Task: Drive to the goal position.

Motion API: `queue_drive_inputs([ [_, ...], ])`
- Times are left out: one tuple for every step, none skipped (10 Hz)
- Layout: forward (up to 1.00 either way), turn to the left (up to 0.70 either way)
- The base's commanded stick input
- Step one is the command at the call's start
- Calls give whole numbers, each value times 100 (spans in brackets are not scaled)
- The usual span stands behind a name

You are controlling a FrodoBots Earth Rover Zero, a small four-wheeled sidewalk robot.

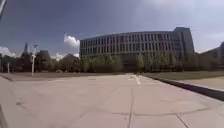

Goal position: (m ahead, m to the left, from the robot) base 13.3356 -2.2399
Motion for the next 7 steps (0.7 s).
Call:
queue_drive_inputs([
  [70,-4],
  [70,-7],
  [70,-12],
  [70,3],
  [70,6],
  [70,6],
  [70,6],
])
